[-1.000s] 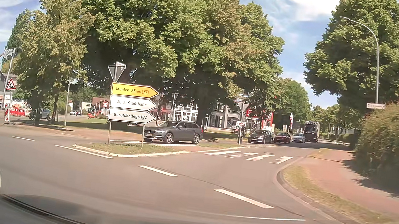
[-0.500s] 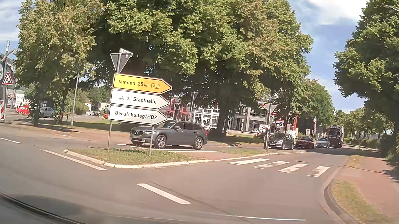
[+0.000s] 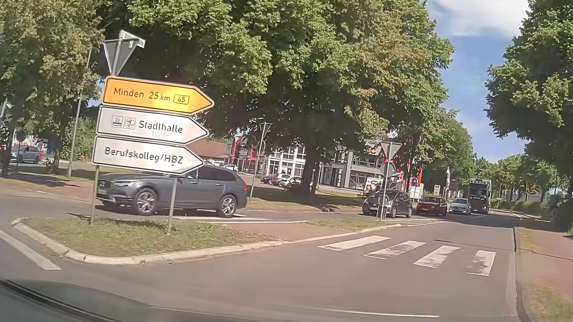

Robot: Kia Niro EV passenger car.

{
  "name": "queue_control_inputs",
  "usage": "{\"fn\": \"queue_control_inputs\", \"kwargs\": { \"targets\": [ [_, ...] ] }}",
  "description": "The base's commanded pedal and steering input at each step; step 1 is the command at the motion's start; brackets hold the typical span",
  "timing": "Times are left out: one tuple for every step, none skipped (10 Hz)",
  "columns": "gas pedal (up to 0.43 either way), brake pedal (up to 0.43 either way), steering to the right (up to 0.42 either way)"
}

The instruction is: Follow the waypoints while adhering to traffic rules and regulations

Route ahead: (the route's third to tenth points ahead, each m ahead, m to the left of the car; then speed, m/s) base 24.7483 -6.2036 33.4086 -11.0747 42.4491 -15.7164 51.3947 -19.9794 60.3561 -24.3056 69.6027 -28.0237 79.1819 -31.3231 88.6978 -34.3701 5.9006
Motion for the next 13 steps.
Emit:
{"fn": "queue_control_inputs", "kwargs": {
  "targets": [
    [0.177,0.006,0.116],
    [0.177,0.006,0.127],
    [0.177,0.006,0.142],
    [0.177,0.006,0.154],
    [0.189,0.006,0.162],
    [0.189,0.006,0.165],
    [0.189,0.006,0.168],
    [0.177,0.006,0.170],
    [0.169,0.006,0.173],
    [0.169,0.006,0.178],
    [0.169,0.006,0.181],
    [0.177,0.006,0.185],
    [0.189,0.006,0.186]
  ]
}}
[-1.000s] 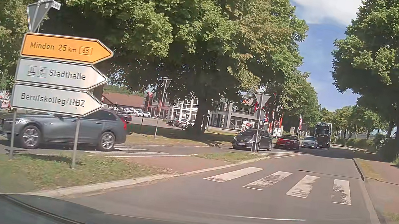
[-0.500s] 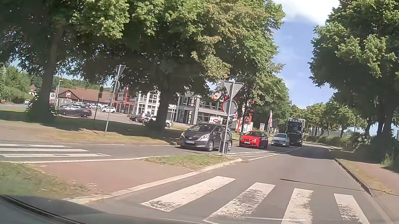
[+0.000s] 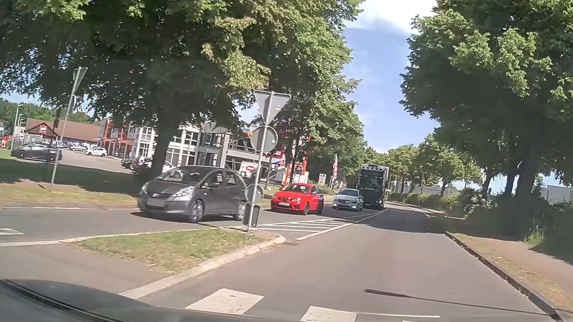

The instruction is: Follow the waypoints while adhering to traffic rules and regulations

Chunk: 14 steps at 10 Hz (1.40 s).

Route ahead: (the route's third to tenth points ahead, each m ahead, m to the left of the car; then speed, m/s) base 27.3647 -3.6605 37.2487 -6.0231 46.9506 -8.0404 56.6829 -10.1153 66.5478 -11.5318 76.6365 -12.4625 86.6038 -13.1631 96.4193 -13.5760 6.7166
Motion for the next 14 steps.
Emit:
{"fn": "queue_control_inputs", "kwargs": {
  "targets": [
    [0.189,0.006,0.185],
    [0.189,0.006,0.185],
    [0.189,0.006,0.178],
    [0.189,0.006,0.162],
    [0.189,0.006,0.143],
    [0.189,0.006,0.115],
    [0.197,0.006,0.090],
    [0.209,0.006,0.063],
    [0.209,0.006,0.045],
    [0.209,0.006,0.030],
    [0.209,0.012,0.019],
    [0.220,0.006,0.010],
    [0.228,0.000,0.008],
    [0.240,0.006,0.007]
  ]
}}
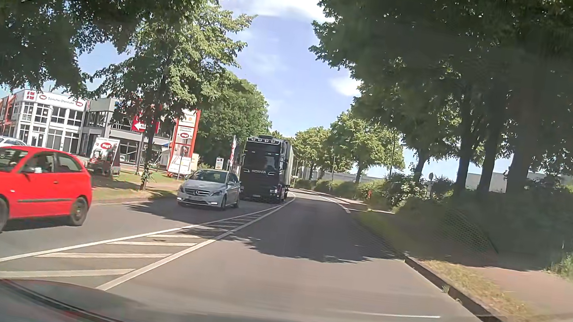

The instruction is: Follow the waypoints while adhering to traffic rules and regulations

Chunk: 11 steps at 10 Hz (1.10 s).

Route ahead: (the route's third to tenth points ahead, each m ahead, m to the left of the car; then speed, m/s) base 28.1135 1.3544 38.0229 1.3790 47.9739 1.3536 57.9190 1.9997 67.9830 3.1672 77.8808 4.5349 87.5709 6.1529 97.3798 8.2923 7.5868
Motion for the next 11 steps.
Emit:
{"fn": "queue_control_inputs", "kwargs": {
  "targets": [
    [0.240,0.006,0.007],
    [0.240,0.006,0.008],
    [0.240,0.006,0.007],
    [0.240,0.012,0.008],
    [0.240,0.006,0.009],
    [0.240,0.006,0.014],
    [0.240,0.006,0.018],
    [0.240,0.006,0.019],
    [0.240,0.006,0.019],
    [0.240,0.006,0.018],
    [0.240,0.006,0.018]
  ]
}}
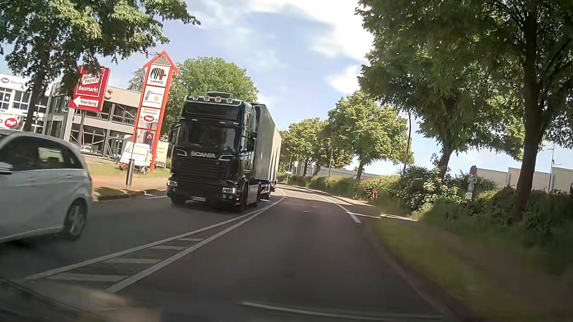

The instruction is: Follow the waypoints while adhering to traffic rules and regulations

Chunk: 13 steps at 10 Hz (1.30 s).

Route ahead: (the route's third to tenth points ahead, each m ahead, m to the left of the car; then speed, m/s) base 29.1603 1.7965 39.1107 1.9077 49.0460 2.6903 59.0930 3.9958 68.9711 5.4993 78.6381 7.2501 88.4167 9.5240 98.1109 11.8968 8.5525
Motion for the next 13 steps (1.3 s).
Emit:
{"fn": "queue_control_inputs", "kwargs": {
  "targets": [
    [0.240,0.006,0.017],
    [0.240,0.006,0.014],
    [0.240,0.006,0.014],
    [0.240,0.006,0.014],
    [0.240,0.006,0.011],
    [0.240,0.006,0.004],
    [0.240,0.006,0.001],
    [0.240,0.006,0.001],
    [0.240,0.006,0.001],
    [0.240,0.006,0.002],
    [0.240,0.006,0.002],
    [0.240,0.006,0.002],
    [0.240,0.006,0.002]
  ]
}}
